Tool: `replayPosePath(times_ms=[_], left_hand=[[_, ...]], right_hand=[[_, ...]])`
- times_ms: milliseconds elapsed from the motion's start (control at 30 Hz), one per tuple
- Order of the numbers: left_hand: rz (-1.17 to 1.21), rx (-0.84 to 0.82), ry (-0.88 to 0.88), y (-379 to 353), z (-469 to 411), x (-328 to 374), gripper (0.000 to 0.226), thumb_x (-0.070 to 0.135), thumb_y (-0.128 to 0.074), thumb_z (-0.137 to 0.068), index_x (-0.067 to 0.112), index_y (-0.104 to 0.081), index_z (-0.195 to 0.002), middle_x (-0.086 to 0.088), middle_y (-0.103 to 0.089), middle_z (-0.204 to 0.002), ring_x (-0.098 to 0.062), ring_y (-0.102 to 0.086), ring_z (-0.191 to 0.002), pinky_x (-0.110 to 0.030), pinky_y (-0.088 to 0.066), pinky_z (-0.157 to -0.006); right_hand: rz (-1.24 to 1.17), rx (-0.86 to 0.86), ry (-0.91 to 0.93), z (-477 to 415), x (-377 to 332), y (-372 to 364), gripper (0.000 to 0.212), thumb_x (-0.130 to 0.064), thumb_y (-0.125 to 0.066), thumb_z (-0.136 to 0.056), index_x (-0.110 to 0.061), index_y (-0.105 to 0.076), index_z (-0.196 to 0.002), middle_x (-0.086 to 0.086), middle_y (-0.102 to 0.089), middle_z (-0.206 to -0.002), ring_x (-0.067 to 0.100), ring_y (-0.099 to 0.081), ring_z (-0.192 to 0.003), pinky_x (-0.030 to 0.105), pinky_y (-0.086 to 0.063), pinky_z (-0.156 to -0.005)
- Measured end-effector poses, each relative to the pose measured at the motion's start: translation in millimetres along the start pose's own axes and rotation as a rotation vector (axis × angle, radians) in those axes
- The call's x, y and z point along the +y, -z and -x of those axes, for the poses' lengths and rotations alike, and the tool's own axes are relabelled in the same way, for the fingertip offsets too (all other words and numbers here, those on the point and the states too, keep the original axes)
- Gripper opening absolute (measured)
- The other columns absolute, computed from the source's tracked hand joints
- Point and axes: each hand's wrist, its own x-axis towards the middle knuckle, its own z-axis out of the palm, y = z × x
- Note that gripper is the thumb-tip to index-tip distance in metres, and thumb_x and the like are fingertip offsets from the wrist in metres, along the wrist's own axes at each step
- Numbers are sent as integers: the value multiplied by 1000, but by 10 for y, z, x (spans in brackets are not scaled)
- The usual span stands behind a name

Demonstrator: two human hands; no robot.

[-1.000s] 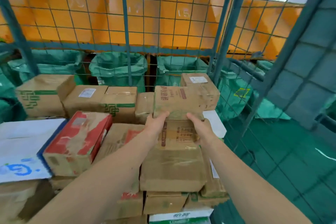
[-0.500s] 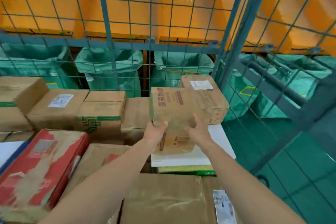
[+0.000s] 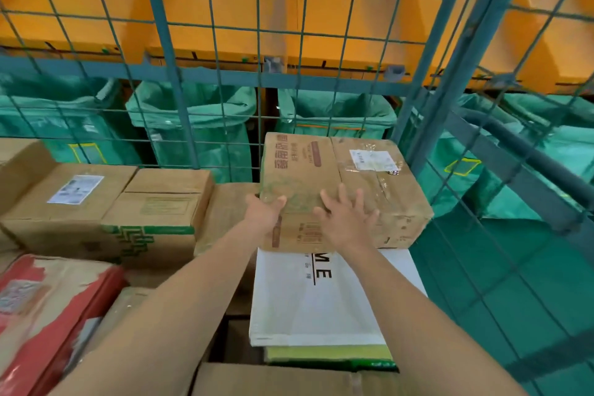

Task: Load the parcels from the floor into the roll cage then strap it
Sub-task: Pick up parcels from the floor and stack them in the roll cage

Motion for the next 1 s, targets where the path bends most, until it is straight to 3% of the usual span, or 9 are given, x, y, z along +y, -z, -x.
replayPosePath(times_ms=[133,233,333,500,567,667,767,867,1000], left_hand=[[-4,54,-19,-37,-140,40,61,31,-65,-92,8,-29,-135,-11,-60,-116,-23,-60,-88,-43,-51,-87],[0,69,-24,-27,-188,-2,64,38,-70,-86,12,-34,-133,-10,-61,-124,-28,-62,-105,-49,-50,-96],[84,-27,-9,17,-44,-35,69,45,-68,-87,16,-33,-140,-6,-58,-131,-21,-58,-106,-42,-47,-96],[35,-47,2,126,217,-106,94,50,-62,-90,18,-3,-155,-4,-29,-157,-28,-33,-141,-48,-28,-114],[33,-53,23,199,365,-132,80,47,-64,-90,15,-23,-151,-5,-41,-149,-27,-43,-133,-44,-36,-106],[-7,-124,48,278,703,-158,46,44,-60,-94,10,-51,-124,-1,-59,-119,-21,-54,-106,-36,-42,-93],[-23,-200,34,319,1109,-200,44,43,-57,-96,13,-50,-127,-2,-53,-122,-22,-50,-110,-35,-41,-95],[20,-224,25,327,1466,-267,49,35,-58,-97,16,-43,-140,-5,-50,-129,-25,-47,-114,-36,-41,-89],[12,-279,-27,416,1976,-419,25,30,-52,-99,20,-51,-123,0,-48,-90,-22,-44,-97,-36,-41,-85]], right_hand=[[-4,8,-30,-177,-14,-57,51,-56,-29,-102,-50,-23,-152,-10,6,-167,29,18,-152,70,13,-110],[-8,21,-34,-189,-2,-82,51,-57,-29,-102,-51,-24,-152,-11,5,-166,27,16,-152,69,15,-110],[-65,-21,-29,-158,9,-27,53,-56,-33,-101,-51,-24,-152,-11,5,-167,24,15,-153,67,17,-111],[-212,15,-27,77,102,66,67,-52,-49,-97,-41,-20,-157,-2,1,-168,27,7,-154,57,4,-120],[-302,45,-30,286,127,71,72,-47,-55,-96,-33,-20,-158,-2,-3,-167,28,2,-154,52,-5,-122],[-457,0,-16,503,163,-54,79,-53,-59,-88,-31,-28,-156,-5,-19,-164,23,-13,-152,49,-22,-122],[-597,-17,-34,542,387,-402,77,-65,-59,-80,-39,-37,-149,-12,-43,-152,15,-41,-140,48,-43,-110],[-742,24,-76,1404,-6,49,60,-40,-59,-96,-31,-37,-151,-15,-44,-148,12,-45,-133,41,-43,-109],[-849,86,-205,2207,-35,131,61,-15,-51,-100,-29,-28,-155,1,-48,-144,18,-51,-117,32,-44,-88]])
